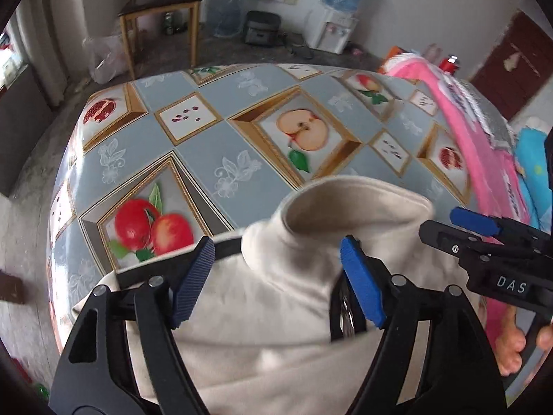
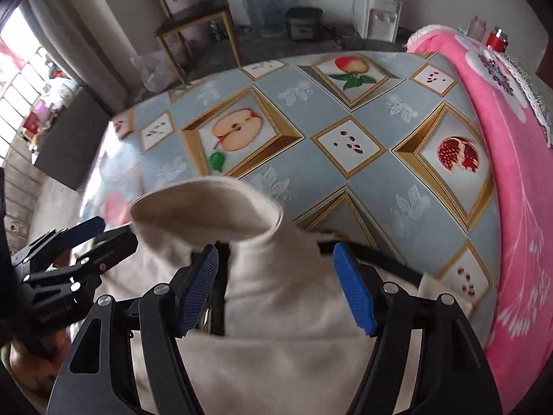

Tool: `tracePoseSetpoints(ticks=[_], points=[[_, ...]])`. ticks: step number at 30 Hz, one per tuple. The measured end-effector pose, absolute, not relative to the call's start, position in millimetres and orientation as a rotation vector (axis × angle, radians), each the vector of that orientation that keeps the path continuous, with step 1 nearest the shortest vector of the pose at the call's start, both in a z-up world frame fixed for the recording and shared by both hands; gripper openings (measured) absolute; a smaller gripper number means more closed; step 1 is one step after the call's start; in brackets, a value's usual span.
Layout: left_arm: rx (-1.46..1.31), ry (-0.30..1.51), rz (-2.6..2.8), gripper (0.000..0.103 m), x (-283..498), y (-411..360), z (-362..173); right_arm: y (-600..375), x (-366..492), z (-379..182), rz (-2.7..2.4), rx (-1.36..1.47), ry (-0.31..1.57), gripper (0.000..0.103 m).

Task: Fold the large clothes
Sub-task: 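Lift the hem with both tools and fold it toward the collar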

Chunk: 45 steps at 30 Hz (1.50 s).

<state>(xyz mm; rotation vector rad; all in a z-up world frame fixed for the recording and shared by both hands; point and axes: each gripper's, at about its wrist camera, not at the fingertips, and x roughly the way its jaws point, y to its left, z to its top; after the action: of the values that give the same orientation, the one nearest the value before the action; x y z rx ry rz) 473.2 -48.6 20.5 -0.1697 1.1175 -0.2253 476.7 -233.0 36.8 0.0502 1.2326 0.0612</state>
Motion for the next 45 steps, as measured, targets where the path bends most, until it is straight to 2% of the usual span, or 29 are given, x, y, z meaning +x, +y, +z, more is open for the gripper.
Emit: tracePoseSetpoints(ticks=[4,9,15,24,36,45], points=[[-0.223,1.149,-0.187,0.072,491,-48,7,-242,498,25,0.016,0.072,1.278,0.068],[-0.125,1.202,-0.205,0.072,496,-56,-7,-249,495,15,0.043,0.057,1.344,0.068],[-0.048,1.205,-0.306,0.072,472,-51,-2,-243,461,19,0.156,0.009,1.402,0.068],[0.062,1.195,-0.353,0.072,444,-67,-18,-232,453,-8,0.163,-0.034,1.46,0.068],[0.178,1.128,-0.398,0.072,414,-67,-23,-221,407,-16,0.218,-0.171,1.414,0.068],[0.181,1.101,-0.399,0.072,414,-69,-19,-227,408,45,0.147,-0.149,1.191,0.068]])
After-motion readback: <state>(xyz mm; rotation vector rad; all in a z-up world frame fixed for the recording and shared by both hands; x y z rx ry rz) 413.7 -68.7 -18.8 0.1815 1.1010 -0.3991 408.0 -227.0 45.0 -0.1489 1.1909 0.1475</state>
